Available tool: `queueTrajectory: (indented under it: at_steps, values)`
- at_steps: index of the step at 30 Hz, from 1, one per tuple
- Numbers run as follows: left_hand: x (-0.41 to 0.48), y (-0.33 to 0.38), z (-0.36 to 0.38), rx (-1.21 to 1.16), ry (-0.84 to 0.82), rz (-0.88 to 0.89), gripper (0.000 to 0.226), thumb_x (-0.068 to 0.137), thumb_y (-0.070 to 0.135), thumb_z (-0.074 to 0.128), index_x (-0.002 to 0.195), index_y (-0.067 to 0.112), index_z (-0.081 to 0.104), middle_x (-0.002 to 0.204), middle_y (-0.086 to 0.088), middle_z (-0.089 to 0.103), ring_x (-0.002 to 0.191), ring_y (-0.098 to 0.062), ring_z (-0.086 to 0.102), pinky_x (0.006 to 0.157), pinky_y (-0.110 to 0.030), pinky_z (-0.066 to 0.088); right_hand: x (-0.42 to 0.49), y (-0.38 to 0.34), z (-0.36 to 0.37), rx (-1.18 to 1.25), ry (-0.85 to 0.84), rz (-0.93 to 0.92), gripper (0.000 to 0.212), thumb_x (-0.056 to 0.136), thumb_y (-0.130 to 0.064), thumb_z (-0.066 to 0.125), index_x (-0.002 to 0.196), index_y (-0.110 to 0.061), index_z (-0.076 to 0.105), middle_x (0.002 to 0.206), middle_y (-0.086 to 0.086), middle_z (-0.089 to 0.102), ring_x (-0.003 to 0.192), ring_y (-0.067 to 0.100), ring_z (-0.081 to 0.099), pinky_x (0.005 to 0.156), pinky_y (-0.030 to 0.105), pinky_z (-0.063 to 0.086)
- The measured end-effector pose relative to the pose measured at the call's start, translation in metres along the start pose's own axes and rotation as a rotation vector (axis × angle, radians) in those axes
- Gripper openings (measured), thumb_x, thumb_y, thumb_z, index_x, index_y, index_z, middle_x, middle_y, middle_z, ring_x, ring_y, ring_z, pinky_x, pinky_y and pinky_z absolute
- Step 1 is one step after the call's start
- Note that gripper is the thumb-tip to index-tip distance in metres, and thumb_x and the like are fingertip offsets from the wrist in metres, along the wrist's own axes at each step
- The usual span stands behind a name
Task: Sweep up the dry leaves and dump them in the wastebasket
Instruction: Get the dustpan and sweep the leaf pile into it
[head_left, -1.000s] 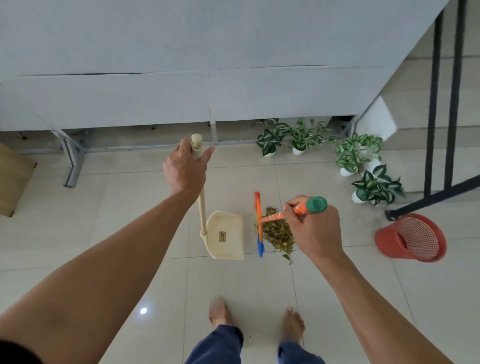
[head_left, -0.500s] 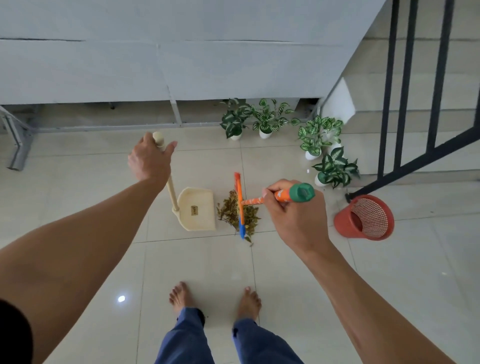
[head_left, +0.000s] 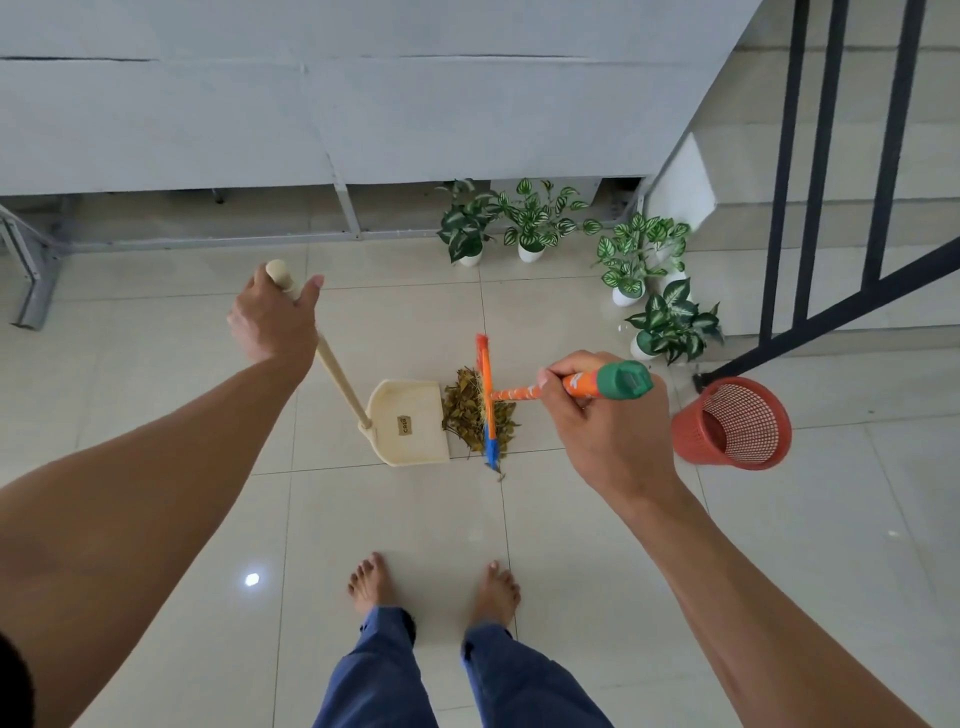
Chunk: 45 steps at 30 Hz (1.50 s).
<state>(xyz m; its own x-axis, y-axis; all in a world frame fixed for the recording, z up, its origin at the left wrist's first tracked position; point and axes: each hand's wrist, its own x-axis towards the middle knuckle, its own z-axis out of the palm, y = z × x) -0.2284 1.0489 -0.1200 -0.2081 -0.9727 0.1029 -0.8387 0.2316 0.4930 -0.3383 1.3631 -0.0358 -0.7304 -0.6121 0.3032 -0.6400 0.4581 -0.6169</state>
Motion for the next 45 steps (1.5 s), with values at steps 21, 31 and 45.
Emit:
queueTrajectory:
  at_steps: [21, 31, 45]
  values:
    - [0.024, -0.019, -0.016, 0.014, -0.016, 0.046, 0.051, 0.086, 0.055, 0.059, 0.095, 0.005, 0.057, 0.088, -0.013, 0.064, 0.073, -0.028, 0.053, 0.071, -0.036, 0.043, 0.029, -0.017, 0.043, -0.076, -0.089, 0.021, 0.041, 0.09, -0.04, 0.052, 0.066, -0.011, 0.069, 0.053, -0.001, 0.061, 0.047, 0.017, 0.057, 0.044, 0.032, 0.045]
    - [0.026, -0.035, -0.02, 0.087, -0.149, -0.001, 0.055, 0.081, 0.064, 0.056, 0.098, 0.011, 0.058, 0.093, -0.009, 0.064, 0.088, -0.032, 0.06, 0.077, -0.042, 0.05, 0.052, -0.016, 0.032, -0.094, -0.232, 0.05, 0.022, 0.088, -0.036, 0.069, 0.081, -0.016, 0.076, 0.065, -0.013, 0.059, 0.059, 0.004, 0.058, 0.051, 0.005, 0.032]
    - [0.06, -0.052, -0.077, -0.032, -0.823, -0.185, 0.067, 0.08, 0.067, 0.057, 0.104, 0.005, 0.065, 0.098, -0.011, 0.068, 0.083, -0.029, 0.07, 0.077, -0.043, 0.058, 0.04, 0.011, 0.023, 0.489, -0.78, 0.858, 0.023, 0.095, 0.006, 0.05, 0.111, -0.004, 0.062, 0.09, 0.028, 0.072, 0.073, 0.03, 0.073, 0.064, 0.036, 0.062]
